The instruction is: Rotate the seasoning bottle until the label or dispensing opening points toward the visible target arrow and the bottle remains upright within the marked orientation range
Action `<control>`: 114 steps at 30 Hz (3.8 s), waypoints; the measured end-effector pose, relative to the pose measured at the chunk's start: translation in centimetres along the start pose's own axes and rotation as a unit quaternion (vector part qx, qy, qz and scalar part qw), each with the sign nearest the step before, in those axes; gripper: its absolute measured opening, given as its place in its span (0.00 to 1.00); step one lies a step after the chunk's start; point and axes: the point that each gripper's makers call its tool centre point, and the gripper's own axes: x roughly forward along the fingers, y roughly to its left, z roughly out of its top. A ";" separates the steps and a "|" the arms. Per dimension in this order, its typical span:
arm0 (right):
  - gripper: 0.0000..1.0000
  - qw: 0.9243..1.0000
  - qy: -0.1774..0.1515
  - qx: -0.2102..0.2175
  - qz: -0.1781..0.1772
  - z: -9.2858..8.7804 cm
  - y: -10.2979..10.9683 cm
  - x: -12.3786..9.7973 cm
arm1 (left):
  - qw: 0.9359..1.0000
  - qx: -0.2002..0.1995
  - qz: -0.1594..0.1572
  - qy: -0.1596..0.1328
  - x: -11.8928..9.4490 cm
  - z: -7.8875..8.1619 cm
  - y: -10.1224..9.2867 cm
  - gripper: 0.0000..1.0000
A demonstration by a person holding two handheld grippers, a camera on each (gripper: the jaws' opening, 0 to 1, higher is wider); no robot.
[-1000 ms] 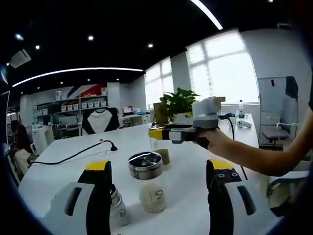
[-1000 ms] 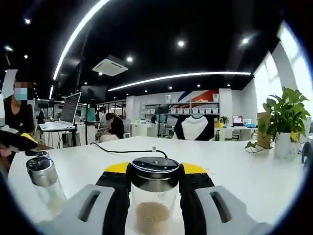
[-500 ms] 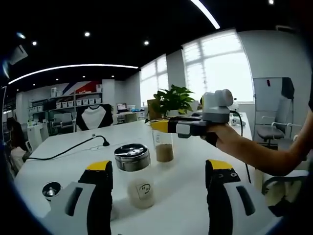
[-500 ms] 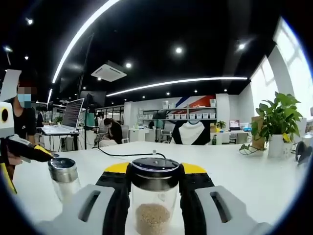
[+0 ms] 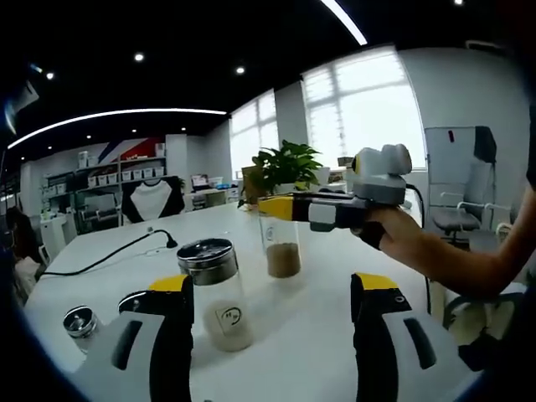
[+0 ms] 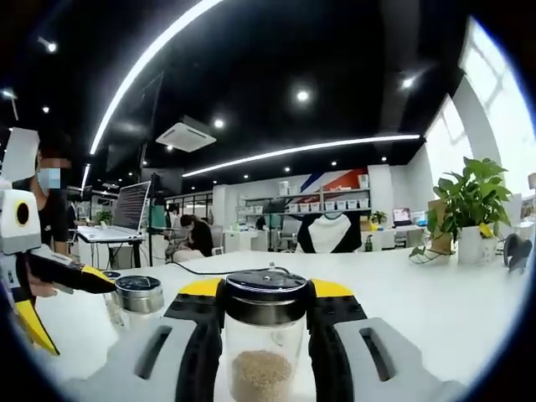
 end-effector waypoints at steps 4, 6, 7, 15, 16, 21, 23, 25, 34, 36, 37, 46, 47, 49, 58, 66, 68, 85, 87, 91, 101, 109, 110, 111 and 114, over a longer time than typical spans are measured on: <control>0.36 1.000 0.002 0.002 0.007 -0.1 0.9 -1.0 | 1.000 -0.006 -0.003 0.001 -0.1 -0.4 -0.3 0.79; 0.36 1.000 0.003 -0.001 0.011 -0.1 1.4 -1.4 | 1.000 -0.007 -0.004 0.001 -0.1 -0.6 -0.6 0.79; 0.36 1.000 0.003 0.000 0.012 -0.2 1.6 -1.7 | 1.000 -0.006 -0.006 0.002 -0.1 -0.6 -0.7 0.79; 0.36 0.999 0.010 0.012 0.030 -0.6 3.1 -3.1 | 0.999 0.000 -0.044 0.004 -0.1 -1.2 -2.4 0.78; 0.36 0.999 0.010 0.012 0.031 -0.6 3.3 -3.2 | 0.999 -0.002 -0.049 0.002 -0.1 -1.3 -2.5 0.78; 0.36 0.999 0.015 0.012 0.046 -0.9 3.5 -3.2 | 0.999 -0.007 -0.044 -0.009 0.7 -2.0 -2.1 0.72; 0.36 0.998 0.014 0.015 0.057 -0.8 4.0 -3.3 | 0.998 -0.020 -0.056 -0.007 1.0 -2.3 -2.3 0.69; 0.36 0.997 0.015 0.021 0.066 -0.8 4.5 -3.4 | 0.998 -0.019 -0.056 -0.008 1.1 -2.5 -2.3 0.69; 0.36 0.995 0.013 0.021 0.095 -0.9 6.4 -4.2 | 0.998 -0.018 -0.060 0.002 1.4 -3.2 -2.3 0.68; 0.36 0.995 0.013 0.019 0.101 -0.8 6.8 -4.3 | 0.998 -0.019 -0.063 0.000 1.3 -3.1 -2.4 0.68; 0.36 0.994 0.013 0.018 0.103 -0.8 6.9 -4.3 | 0.998 -0.019 -0.066 -0.002 1.3 -3.1 -2.5 0.68; 0.36 0.988 0.023 0.013 0.151 -1.3 8.7 -4.5 | 0.995 -0.019 -0.096 -0.021 2.4 -2.3 -3.1 0.66; 0.36 0.987 0.024 0.012 0.158 -1.4 8.9 -4.5 | 0.995 -0.015 -0.099 -0.020 2.5 -2.3 -3.1 0.66; 0.36 0.986 0.023 0.016 0.167 -1.3 9.1 -4.5 | 0.994 -0.009 -0.109 -0.023 2.8 -2.2 -3.4 0.65; 0.36 0.972 0.034 0.024 0.230 -1.9 11.1 -5.0 | 0.991 -0.003 -0.136 -0.015 3.1 -2.8 -4.6 0.66; 0.36 0.957 0.032 0.040 0.285 -2.0 12.9 -5.3 | 0.991 -0.007 -0.137 -0.008 3.5 -3.5 -4.5 0.65; 0.36 0.954 0.030 0.050 0.293 -2.0 13.0 -5.2 | 0.991 -0.006 -0.137 -0.009 3.5 -3.5 -4.4 0.65; 0.36 0.943 0.032 0.028 0.331 -1.8 13.9 -6.5 | 0.982 0.045 -0.179 -0.026 3.8 -2.9 -4.0 0.50; 0.36 0.944 0.033 0.024 0.327 -1.8 14.0 -6.6 | 0.981 0.020 -0.189 -0.032 4.0 -2.7 -4.1 0.49; 0.36 0.948 0.040 0.035 0.314 -1.9 13.4 -6.2 | 0.982 0.017 -0.186 -0.031 4.3 -2.7 -4.0 0.48; 0.36 0.970 0.041 0.069 0.230 -2.4 12.2 -5.9 | 0.995 0.003 -0.091 -0.050 5.1 -2.4 -2.4 0.47; 0.36 0.984 0.066 0.019 0.161 -3.0 10.6 -5.0 | 0.999 -0.026 0.000 -0.047 5.5 -2.6 -1.8 0.46; 0.36 0.986 0.071 0.015 0.148 -3.2 10.5 -4.9 | 0.998 -0.030 0.010 -0.050 5.6 -2.6 -1.8 0.46; 0.36 0.988 0.072 0.008 0.136 -3.4 10.6 -4.8 | 0.998 -0.032 0.023 -0.052 5.6 -2.6 -1.9 0.46; 0.36 0.990 0.074 -0.006 0.116 -3.7 10.6 -4.6 | 0.997 -0.030 0.042 -0.057 5.6 -2.6 -1.9 0.46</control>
